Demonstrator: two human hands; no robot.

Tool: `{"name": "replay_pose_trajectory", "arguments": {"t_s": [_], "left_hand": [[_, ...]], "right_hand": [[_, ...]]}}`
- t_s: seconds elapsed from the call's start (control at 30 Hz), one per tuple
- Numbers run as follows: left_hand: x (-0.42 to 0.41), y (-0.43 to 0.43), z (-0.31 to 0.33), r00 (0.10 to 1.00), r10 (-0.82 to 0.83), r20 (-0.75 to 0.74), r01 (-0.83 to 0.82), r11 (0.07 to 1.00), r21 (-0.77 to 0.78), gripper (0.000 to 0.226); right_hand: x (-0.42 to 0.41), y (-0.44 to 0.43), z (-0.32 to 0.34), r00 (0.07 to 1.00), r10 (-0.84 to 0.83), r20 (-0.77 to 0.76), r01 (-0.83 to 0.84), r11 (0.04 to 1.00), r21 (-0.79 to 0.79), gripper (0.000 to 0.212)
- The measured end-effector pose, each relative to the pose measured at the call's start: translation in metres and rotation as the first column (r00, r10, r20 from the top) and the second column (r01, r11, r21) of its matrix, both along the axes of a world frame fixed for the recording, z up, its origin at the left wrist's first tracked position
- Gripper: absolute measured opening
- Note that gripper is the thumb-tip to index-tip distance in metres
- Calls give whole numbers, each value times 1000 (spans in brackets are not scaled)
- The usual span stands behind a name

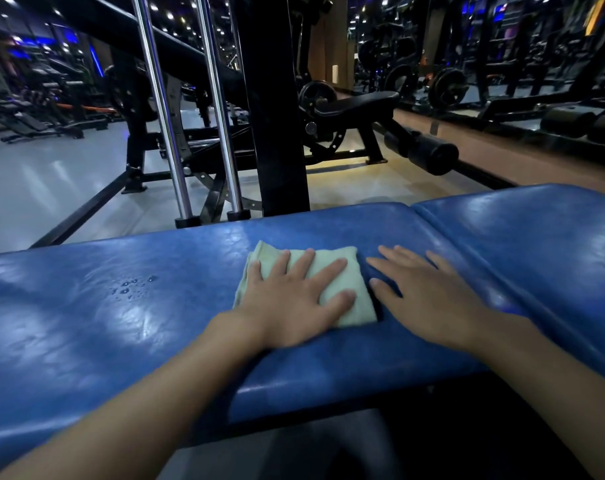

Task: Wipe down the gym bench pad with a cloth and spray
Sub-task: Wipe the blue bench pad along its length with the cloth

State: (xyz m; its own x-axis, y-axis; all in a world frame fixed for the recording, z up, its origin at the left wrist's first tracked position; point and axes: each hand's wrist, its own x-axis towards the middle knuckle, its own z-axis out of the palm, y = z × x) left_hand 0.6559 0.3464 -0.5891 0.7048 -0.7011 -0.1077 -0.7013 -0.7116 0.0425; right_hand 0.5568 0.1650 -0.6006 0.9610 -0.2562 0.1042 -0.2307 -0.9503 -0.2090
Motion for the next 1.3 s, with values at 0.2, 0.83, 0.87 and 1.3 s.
{"name": "replay_pose_trajectory", "arguments": {"t_s": [0.2,0.83,0.87,1.3], "left_hand": [[104,-41,0,998,57,24,-57,998,-11,62],[-59,43,-2,998,4,66,-3,1000,-7,78],[-66,48,-2,998,11,61,-11,1000,-10,76],[93,-16,0,996,95,-1,-95,996,-4,63]], "right_hand": [[0,0,-2,1000,-14,7,14,1000,-21,53],[-3,0,6,999,-1,-35,1,1000,18,53],[-3,1,9,999,1,-32,-1,1000,8,53],[4,11,6,999,46,-29,-45,999,21,54]]}}
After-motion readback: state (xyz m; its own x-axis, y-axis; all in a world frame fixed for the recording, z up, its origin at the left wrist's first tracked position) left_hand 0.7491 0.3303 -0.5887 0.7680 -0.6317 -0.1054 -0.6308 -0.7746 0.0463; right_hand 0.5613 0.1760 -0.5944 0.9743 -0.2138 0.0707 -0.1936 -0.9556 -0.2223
